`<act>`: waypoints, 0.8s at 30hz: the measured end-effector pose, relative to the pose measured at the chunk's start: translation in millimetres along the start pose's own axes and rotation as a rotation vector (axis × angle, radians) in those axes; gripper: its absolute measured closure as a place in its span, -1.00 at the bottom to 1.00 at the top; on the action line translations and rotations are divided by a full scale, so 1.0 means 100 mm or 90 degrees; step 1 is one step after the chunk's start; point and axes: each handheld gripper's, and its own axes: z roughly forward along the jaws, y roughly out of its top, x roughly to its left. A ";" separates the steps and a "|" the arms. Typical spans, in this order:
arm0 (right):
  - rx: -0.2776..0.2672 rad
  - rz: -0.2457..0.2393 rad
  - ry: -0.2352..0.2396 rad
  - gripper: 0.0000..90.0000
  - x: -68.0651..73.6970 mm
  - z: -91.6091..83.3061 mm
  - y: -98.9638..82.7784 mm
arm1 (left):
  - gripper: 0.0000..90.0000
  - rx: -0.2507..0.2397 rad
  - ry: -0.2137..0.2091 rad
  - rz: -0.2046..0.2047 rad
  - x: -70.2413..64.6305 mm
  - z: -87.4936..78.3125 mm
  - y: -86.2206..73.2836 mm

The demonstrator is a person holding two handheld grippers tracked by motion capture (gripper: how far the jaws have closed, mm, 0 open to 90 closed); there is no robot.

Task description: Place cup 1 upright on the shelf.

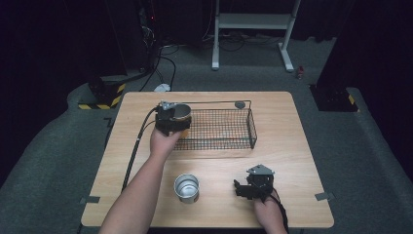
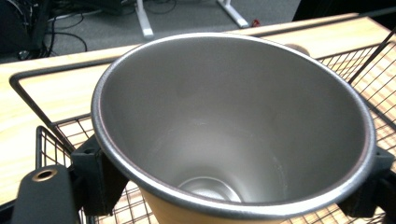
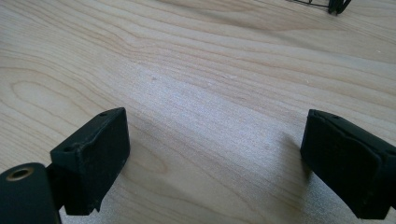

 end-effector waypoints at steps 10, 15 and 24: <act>-0.001 0.001 0.000 -0.82 0.00 0.00 0.00 | -0.67 0.043 0.011 -0.005 -0.02 0.07 -0.01; -0.001 0.001 0.000 -0.82 0.00 0.00 0.00 | -0.67 0.052 0.008 -0.014 -0.02 0.09 -0.01; -0.001 0.001 0.000 -0.82 0.00 0.00 0.00 | -0.67 0.067 0.019 -0.009 -0.02 0.14 -0.03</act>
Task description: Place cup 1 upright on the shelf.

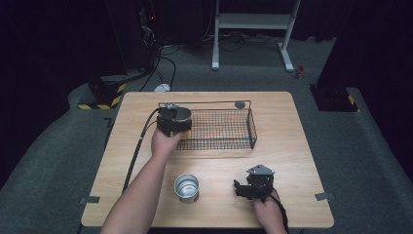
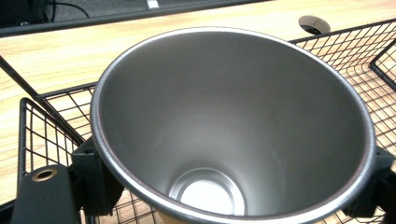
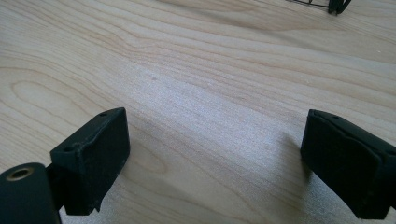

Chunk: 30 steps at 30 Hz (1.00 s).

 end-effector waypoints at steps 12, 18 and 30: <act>0.000 0.000 0.000 -0.82 0.00 0.00 0.00 | -0.67 0.012 0.007 0.005 0.00 0.03 -0.02; 0.000 0.000 0.000 -0.82 0.00 0.00 0.00 | -0.67 0.015 0.013 0.005 0.01 0.03 -0.02; 0.001 -0.002 0.000 -0.82 0.00 0.00 0.00 | -0.67 0.036 0.016 0.006 0.01 0.08 -0.04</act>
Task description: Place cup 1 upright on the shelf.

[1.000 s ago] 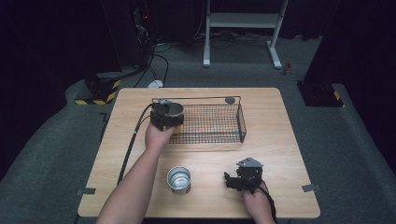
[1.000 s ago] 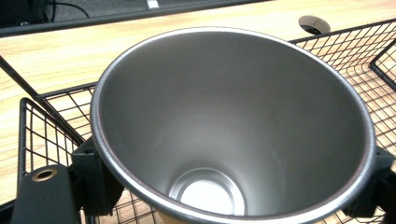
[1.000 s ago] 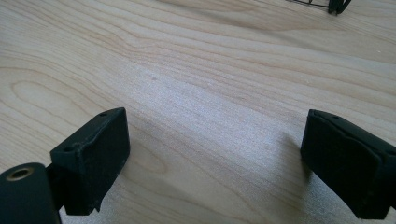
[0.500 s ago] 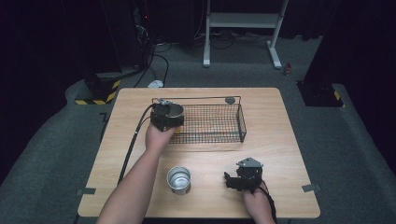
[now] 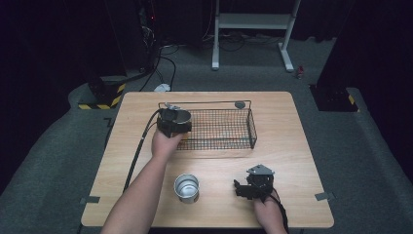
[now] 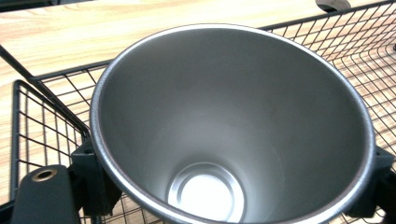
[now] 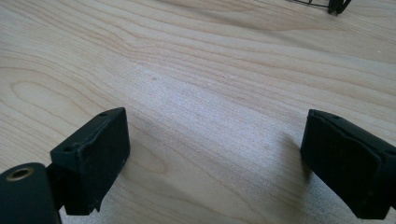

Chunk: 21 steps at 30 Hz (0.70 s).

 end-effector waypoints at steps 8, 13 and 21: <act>0.000 0.000 0.000 -0.82 0.00 0.00 0.00 | -0.67 0.003 0.007 0.008 -0.02 0.00 -0.01; 0.000 0.000 0.000 -0.82 0.00 0.00 0.00 | -0.67 0.008 0.015 0.023 -0.02 -0.02 -0.04; 0.000 0.000 0.000 -0.82 0.00 0.00 0.00 | -0.67 0.012 0.014 0.033 0.00 -0.03 -0.07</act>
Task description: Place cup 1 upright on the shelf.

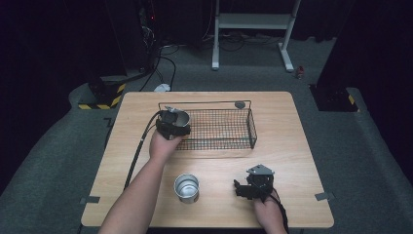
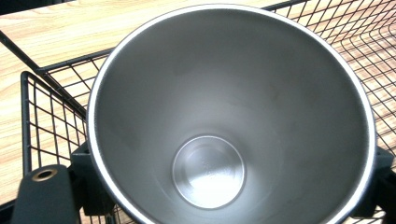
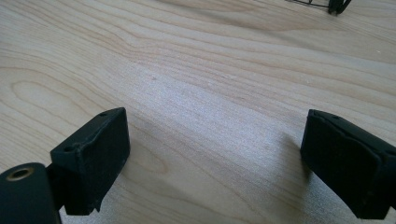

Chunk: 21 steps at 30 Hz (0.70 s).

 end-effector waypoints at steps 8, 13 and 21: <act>-0.001 0.001 0.000 -0.82 0.00 0.00 0.00 | -0.75 0.002 0.013 0.004 -0.02 0.02 -0.01; -0.001 0.002 0.000 -0.82 0.00 0.00 0.00 | -0.86 -0.003 0.003 0.010 -0.03 0.02 -0.02; -0.001 0.001 0.000 -0.82 0.00 0.00 0.00 | -0.98 -0.011 -0.002 -0.001 -0.02 -0.01 -0.05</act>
